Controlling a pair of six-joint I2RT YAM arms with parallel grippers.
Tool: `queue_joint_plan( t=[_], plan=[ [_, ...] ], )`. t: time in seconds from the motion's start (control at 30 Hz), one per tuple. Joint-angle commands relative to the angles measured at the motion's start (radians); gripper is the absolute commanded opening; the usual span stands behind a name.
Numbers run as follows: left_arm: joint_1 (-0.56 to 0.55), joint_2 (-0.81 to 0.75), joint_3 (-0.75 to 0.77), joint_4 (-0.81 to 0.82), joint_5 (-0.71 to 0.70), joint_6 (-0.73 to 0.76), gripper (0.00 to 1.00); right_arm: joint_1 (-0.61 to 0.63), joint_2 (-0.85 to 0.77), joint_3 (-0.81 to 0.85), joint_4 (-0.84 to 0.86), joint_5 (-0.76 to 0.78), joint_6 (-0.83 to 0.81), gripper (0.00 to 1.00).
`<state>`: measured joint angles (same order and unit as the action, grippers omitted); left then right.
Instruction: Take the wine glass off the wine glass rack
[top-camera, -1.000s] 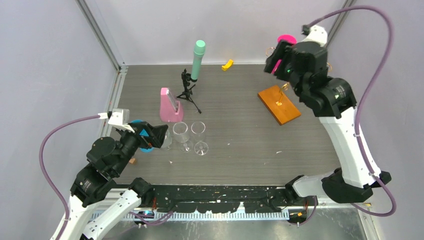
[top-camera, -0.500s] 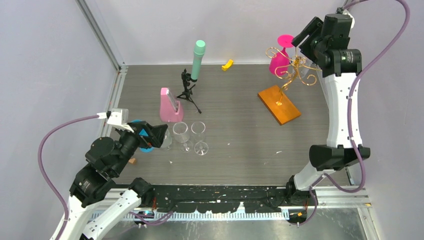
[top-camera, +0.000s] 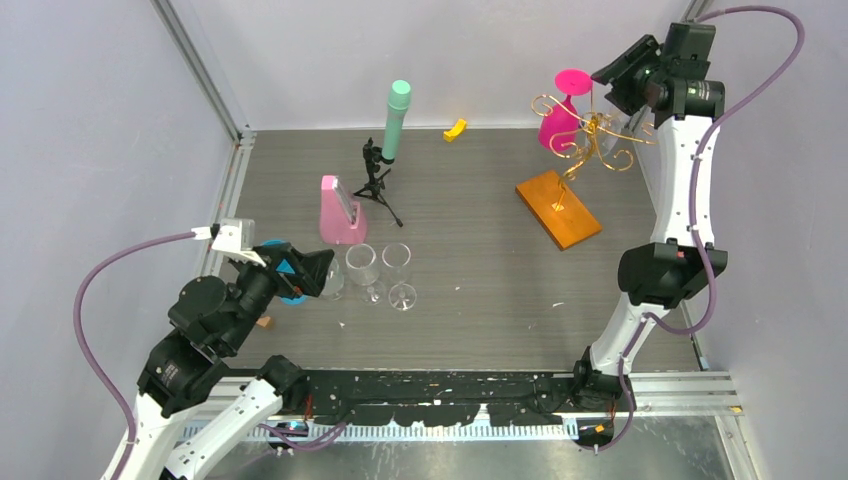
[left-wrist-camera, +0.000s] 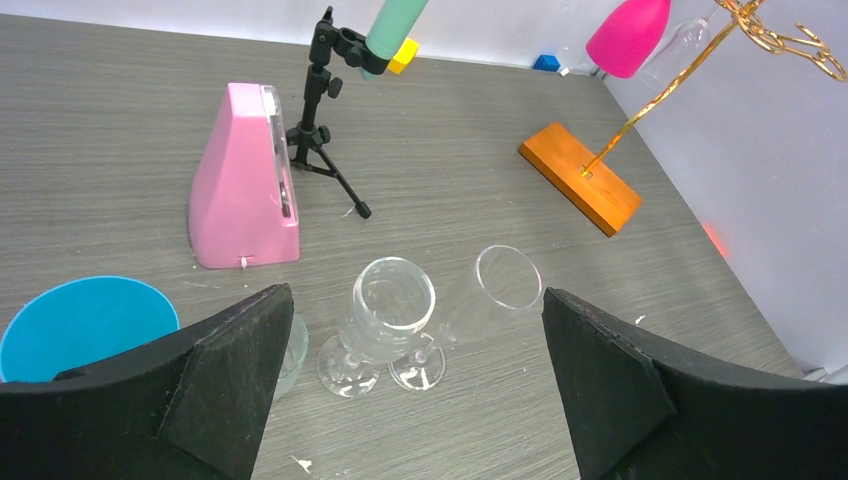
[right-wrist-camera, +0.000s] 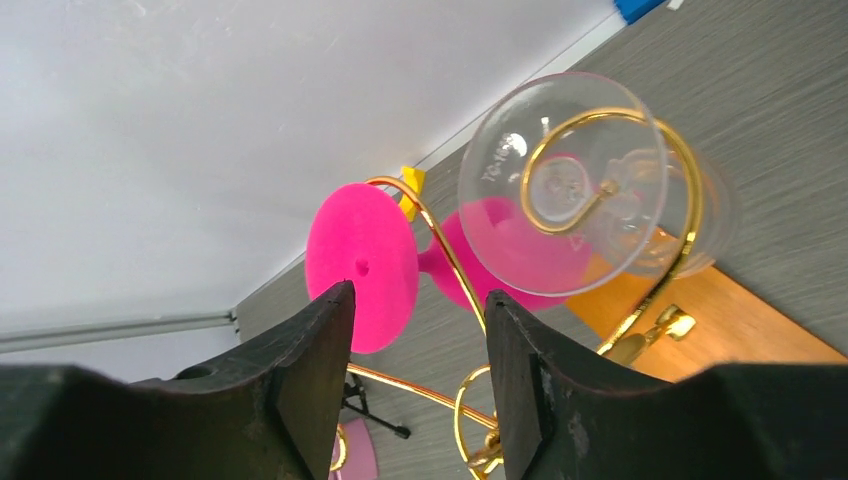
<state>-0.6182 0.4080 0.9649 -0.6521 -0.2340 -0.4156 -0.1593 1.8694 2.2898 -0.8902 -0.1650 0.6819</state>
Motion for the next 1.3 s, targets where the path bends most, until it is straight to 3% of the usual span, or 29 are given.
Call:
queue_joint_plan(
  t=[0.0, 0.47, 1.0, 1.27],
  plan=[
    [-0.002, 0.000, 0.018, 0.013, 0.004, 0.000, 0.98, -0.006, 0.019, 0.058, 0.071, -0.111, 0.032, 0.53],
    [-0.002, -0.012, 0.030, -0.007, 0.021, -0.008, 0.98, -0.007, 0.028, -0.036, 0.159, -0.199, 0.101, 0.37],
    [-0.003, -0.017, 0.032, -0.017, 0.032, -0.009, 0.98, -0.007, 0.020, -0.112, 0.219, -0.169, 0.169, 0.35],
    [-0.003, -0.015, 0.028, -0.009, 0.024, -0.008, 0.98, -0.006, -0.034, -0.187, 0.311, -0.109, 0.200, 0.16]
  ],
)
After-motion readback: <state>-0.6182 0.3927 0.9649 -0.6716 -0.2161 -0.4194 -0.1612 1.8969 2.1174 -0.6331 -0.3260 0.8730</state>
